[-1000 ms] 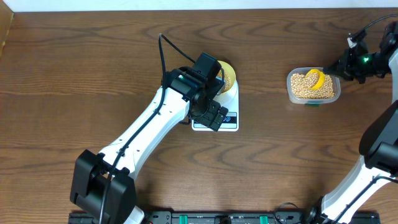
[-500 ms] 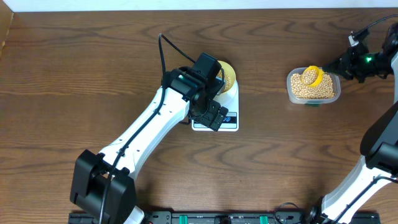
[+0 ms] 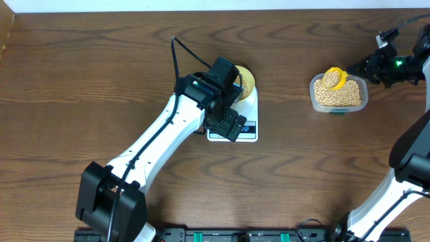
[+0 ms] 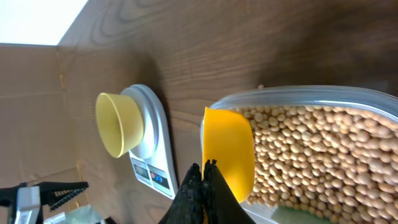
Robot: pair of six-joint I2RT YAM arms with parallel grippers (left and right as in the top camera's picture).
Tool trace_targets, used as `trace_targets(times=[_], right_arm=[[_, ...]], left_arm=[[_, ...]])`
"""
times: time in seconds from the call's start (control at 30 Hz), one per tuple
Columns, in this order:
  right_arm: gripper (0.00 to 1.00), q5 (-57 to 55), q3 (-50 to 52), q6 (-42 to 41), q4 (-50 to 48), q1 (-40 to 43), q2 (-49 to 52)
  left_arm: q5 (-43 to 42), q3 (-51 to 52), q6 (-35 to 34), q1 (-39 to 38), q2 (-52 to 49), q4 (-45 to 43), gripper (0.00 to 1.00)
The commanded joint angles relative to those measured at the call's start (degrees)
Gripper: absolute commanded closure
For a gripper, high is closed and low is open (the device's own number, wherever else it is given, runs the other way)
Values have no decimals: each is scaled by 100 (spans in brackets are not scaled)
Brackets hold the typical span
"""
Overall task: Scoop item into bowl and weigh 50g on scale
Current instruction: 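Lift the filled scoop and carry it left over the yellow bowl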
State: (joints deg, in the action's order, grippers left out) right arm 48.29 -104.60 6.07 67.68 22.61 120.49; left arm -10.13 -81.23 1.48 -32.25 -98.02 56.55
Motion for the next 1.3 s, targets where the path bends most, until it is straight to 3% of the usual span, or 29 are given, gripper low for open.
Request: trace_targets(times=[0.0,0.67,1.27], right_arm=[[99,479,-48,90,-50,22,46],[99,1381,-50,83,-339,-313,46],[99,1377,-50,-664,-1517,-1635,46]], left_arm=[[76,22,-24,17,-46,9,2],[76,24,-24,17,-46,9,2],[76,24,-24,17,-46,7,2]])
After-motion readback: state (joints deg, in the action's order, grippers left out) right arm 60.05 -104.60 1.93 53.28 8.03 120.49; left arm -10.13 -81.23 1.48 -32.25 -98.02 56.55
